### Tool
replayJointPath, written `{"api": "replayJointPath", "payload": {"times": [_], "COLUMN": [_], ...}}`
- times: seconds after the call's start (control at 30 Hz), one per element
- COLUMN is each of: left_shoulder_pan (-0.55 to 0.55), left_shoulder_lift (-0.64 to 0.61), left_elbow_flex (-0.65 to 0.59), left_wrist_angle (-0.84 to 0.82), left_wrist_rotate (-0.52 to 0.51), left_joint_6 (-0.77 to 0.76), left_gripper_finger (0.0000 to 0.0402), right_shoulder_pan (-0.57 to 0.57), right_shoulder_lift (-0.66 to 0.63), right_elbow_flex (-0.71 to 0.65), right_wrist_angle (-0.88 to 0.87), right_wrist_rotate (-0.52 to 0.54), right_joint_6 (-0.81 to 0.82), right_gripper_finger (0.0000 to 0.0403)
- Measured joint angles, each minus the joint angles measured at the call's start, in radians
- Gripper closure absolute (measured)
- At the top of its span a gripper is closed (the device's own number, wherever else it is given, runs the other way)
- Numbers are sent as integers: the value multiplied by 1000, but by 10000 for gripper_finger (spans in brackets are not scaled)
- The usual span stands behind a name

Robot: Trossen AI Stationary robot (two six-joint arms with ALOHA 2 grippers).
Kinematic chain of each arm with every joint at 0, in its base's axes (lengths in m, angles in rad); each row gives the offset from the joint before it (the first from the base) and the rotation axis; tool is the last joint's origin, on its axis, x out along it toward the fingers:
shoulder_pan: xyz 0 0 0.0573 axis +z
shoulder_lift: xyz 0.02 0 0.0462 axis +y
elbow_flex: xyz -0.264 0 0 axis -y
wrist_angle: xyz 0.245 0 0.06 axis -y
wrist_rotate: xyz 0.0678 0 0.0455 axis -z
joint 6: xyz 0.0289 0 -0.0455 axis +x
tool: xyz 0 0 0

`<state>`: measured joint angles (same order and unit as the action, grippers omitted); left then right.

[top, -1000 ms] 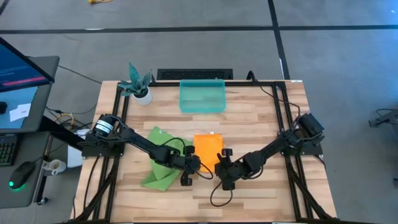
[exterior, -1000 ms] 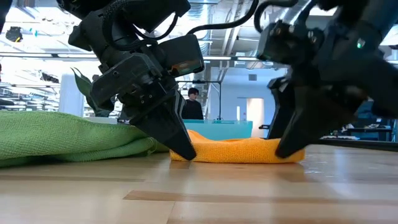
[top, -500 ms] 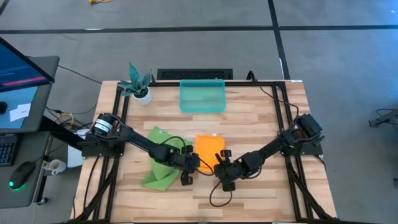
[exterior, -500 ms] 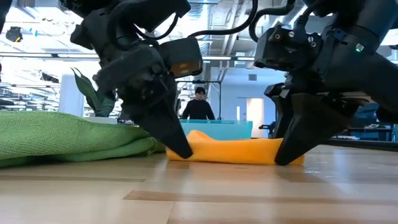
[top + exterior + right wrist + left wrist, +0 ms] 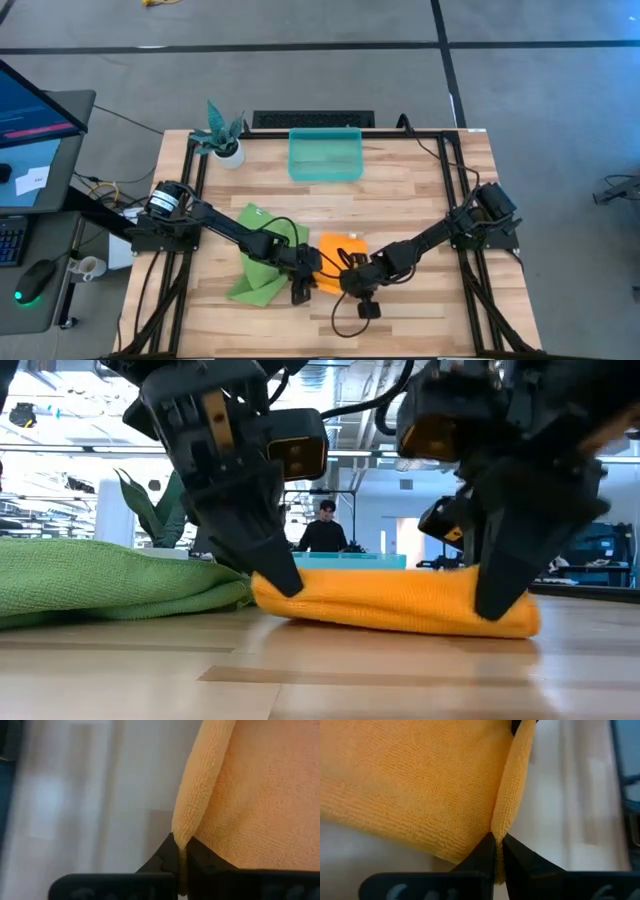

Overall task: Roll microfiber towels into tight, uniform cylinder then place into a basket
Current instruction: Roll the orange microfiber cloth

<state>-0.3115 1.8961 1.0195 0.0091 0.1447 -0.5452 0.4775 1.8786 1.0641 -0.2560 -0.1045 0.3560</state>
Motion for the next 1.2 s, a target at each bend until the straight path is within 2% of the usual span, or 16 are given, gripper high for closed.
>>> {"api": "replayJointPath", "payload": {"times": [0.13, 0.33, 0.47, 0.6, 0.8, 1.03, 1.2], "left_shoulder_pan": [-5, -9, -9, -9, -7, -6, -6], "left_shoulder_lift": [-1, -1, -1, -1, -2, -2, -2], "left_elbow_flex": [1, 2, 2, 1, 0, 0, 0], "left_wrist_angle": [6, 17, 15, 10, 7, 6, 6], "left_wrist_rotate": [50, 52, 50, 23, -30, -73, -75], "left_joint_6": [-18, -54, -72, -73, -80, -92, -86], "left_gripper_finger": [389, 389, 389, 389, 389, 389, 389], "right_shoulder_pan": [12, 22, 18, 0, -27, -42, -54], "right_shoulder_lift": [0, -1, -2, -2, 7, 5, 3], "right_elbow_flex": [10, 11, 11, 11, 7, -23, -41], "right_wrist_angle": [5, -10, -24, -33, -67, -48, -29], "right_wrist_rotate": [-43, -48, -48, -56, -58, -70, -85], "right_joint_6": [3, 21, 37, 74, 157, 251, 297], "right_gripper_finger": [394, 374, 384, 394, 377, 394, 375]}}
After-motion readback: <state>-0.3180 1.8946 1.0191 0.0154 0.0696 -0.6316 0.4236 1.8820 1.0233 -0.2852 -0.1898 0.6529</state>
